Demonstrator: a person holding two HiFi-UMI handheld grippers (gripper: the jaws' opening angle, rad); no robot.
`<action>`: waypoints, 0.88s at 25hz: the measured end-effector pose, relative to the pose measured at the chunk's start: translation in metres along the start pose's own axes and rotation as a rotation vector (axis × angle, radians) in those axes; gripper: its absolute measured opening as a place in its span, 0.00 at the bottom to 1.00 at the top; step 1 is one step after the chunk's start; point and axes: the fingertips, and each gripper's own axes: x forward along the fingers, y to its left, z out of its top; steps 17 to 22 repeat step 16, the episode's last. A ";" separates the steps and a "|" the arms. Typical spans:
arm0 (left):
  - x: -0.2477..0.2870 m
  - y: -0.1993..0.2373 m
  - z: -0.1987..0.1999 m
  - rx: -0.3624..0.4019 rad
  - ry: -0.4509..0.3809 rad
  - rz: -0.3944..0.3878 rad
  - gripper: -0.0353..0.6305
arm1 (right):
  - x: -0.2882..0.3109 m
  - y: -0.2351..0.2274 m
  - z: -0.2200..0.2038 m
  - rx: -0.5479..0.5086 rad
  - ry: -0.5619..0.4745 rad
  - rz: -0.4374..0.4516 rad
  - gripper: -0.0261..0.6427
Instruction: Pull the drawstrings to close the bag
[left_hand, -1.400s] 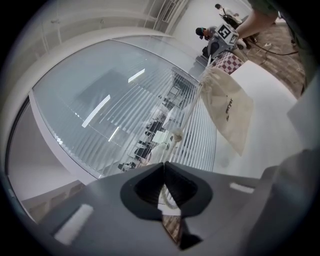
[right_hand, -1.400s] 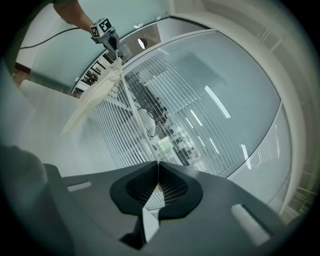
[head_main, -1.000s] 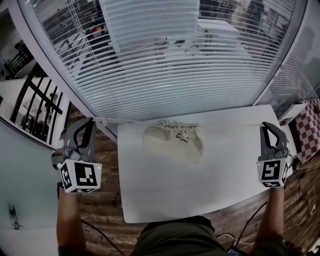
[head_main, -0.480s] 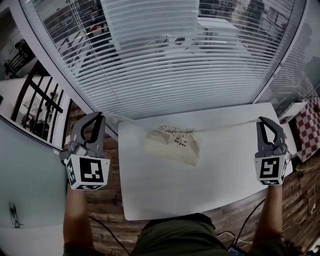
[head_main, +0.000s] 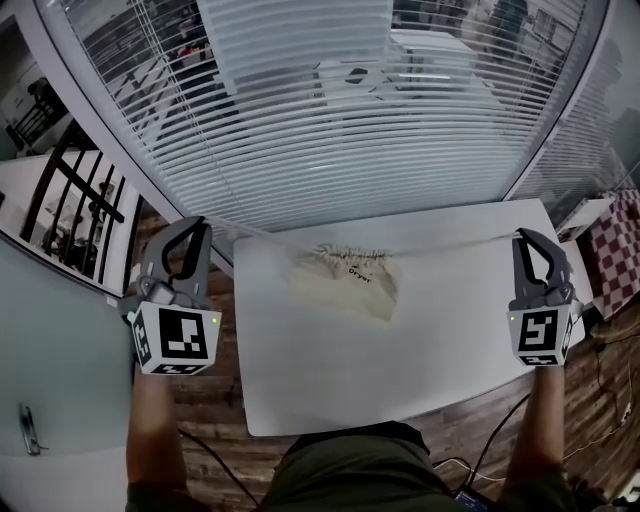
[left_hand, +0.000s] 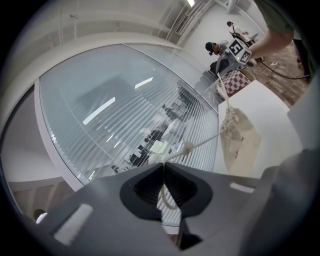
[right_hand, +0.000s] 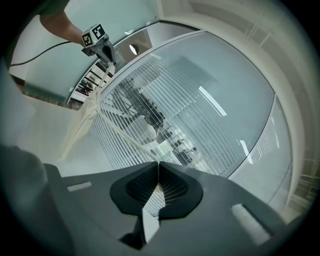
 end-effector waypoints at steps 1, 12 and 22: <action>0.000 0.000 0.000 0.000 0.000 0.001 0.07 | 0.000 0.000 -0.001 0.001 0.001 -0.001 0.06; 0.002 -0.003 0.002 -0.002 0.000 -0.003 0.07 | 0.000 0.000 0.000 0.005 -0.002 -0.004 0.06; 0.002 -0.003 0.000 -0.007 0.004 -0.007 0.07 | 0.000 0.000 0.000 0.005 0.001 -0.001 0.06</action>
